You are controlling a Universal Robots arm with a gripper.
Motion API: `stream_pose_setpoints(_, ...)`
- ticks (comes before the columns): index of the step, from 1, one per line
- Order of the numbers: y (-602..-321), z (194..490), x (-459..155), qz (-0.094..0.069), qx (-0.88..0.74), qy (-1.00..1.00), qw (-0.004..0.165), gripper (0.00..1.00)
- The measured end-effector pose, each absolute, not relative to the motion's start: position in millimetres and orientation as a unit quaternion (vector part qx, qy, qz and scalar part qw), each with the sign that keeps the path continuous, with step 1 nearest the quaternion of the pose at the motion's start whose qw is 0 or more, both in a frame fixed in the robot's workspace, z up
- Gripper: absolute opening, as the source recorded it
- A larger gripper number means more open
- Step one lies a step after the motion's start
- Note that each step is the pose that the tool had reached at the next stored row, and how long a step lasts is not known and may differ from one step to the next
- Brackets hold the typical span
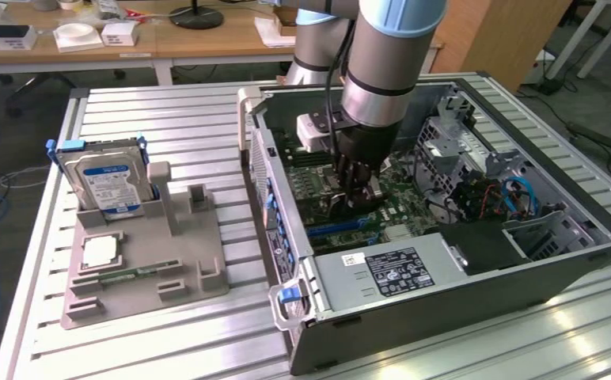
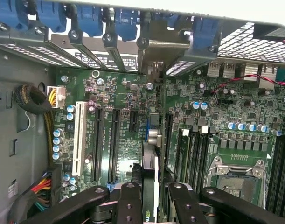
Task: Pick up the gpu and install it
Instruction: 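Insert the gpu into the slot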
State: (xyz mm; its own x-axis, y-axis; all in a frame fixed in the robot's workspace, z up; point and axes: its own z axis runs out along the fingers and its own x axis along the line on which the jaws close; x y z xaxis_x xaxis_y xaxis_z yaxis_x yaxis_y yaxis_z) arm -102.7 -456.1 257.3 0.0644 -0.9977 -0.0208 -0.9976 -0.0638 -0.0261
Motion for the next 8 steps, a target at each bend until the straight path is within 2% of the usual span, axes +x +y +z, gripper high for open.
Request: stream_pose_setpoints(8,-456.1,256.7,-102.3,-0.001,-0.73,0.684,0.017,0.27)
